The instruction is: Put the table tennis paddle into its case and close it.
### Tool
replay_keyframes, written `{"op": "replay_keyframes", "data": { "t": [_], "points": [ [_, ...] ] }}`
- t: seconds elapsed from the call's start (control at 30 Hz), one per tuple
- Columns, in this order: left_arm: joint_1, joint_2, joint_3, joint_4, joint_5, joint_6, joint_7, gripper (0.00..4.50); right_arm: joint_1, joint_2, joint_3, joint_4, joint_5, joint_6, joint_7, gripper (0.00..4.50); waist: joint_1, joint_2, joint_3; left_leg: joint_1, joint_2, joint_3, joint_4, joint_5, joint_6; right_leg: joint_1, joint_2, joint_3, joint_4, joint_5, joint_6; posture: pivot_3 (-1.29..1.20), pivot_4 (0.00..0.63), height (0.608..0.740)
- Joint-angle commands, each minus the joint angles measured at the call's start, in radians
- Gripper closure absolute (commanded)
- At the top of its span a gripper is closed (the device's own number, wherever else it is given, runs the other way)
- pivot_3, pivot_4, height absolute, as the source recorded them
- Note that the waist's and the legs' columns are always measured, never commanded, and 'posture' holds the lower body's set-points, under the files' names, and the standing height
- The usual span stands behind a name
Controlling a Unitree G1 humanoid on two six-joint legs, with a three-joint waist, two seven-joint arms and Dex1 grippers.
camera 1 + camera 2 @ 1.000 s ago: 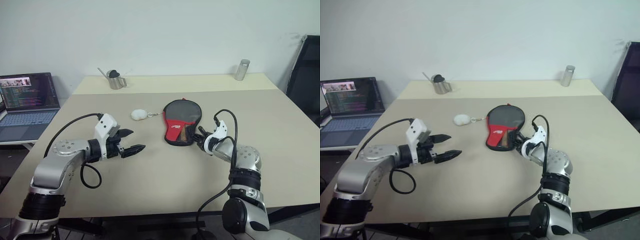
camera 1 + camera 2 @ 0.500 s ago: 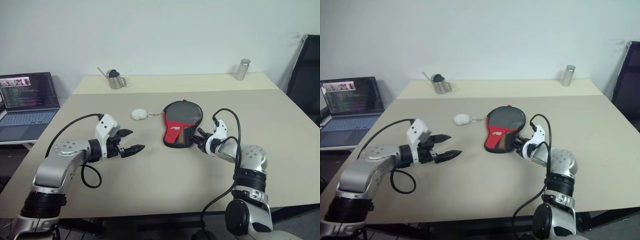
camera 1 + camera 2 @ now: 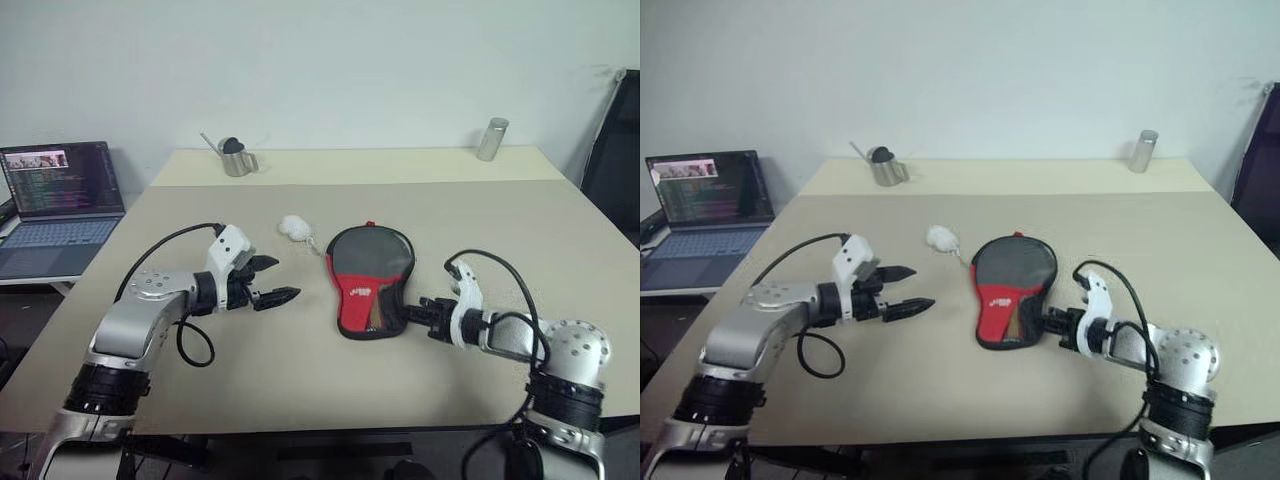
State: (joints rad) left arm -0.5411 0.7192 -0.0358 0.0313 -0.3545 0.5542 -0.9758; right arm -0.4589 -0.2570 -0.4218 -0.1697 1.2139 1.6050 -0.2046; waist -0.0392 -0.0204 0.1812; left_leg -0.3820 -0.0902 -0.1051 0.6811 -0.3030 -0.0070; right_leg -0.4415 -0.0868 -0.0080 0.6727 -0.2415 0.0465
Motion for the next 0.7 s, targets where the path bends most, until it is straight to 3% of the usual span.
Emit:
{"op": "replay_keyframes", "data": {
  "t": [0.03, 0.3, 0.47, 0.7],
  "points": [
    [-0.049, -0.006, -0.013, 0.031, 0.016, -0.04, -0.031, 0.0, 0.091, -0.087, 0.06, -0.088, 0.198, 0.009, -0.003, 4.49, 0.002, 0.0, 0.0, 0.0, 0.0, 0.0, 0.0, 0.0, 0.0, 0.0, 0.0, 0.0, 0.0, 0.0, 0.0, 0.0, 0.15, 0.74],
    [-0.102, -0.034, -0.045, 0.099, 0.045, -0.079, -0.066, 0.0, 0.259, -0.338, 0.183, -0.169, 0.484, -0.096, -0.015, 4.49, 0.007, -0.001, 0.0, 0.0, 0.0, 0.0, 0.0, -0.001, 0.004, 0.002, 0.0, -0.001, -0.002, 0.0, 0.0, 0.0, 0.15, 0.74],
    [-0.113, -0.046, -0.05, 0.122, 0.059, -0.093, -0.076, 0.0, 0.263, -0.483, 0.244, -0.192, 0.512, -0.161, 0.056, 4.49, 0.007, -0.001, 0.0, 0.0, 0.001, 0.0, 0.0, -0.001, 0.005, 0.003, 0.0, -0.003, -0.002, 0.0, 0.001, 0.0, 0.15, 0.74],
    [-0.121, -0.054, -0.046, 0.13, 0.068, -0.102, -0.08, 0.0, 0.267, -0.578, 0.316, -0.221, 0.481, -0.213, 0.16, 4.49, 0.01, -0.002, 0.0, 0.0, 0.001, -0.001, 0.0, -0.001, 0.005, 0.005, 0.0, -0.004, -0.005, 0.0, 0.001, 0.0, 0.15, 0.74]
  ]
}}
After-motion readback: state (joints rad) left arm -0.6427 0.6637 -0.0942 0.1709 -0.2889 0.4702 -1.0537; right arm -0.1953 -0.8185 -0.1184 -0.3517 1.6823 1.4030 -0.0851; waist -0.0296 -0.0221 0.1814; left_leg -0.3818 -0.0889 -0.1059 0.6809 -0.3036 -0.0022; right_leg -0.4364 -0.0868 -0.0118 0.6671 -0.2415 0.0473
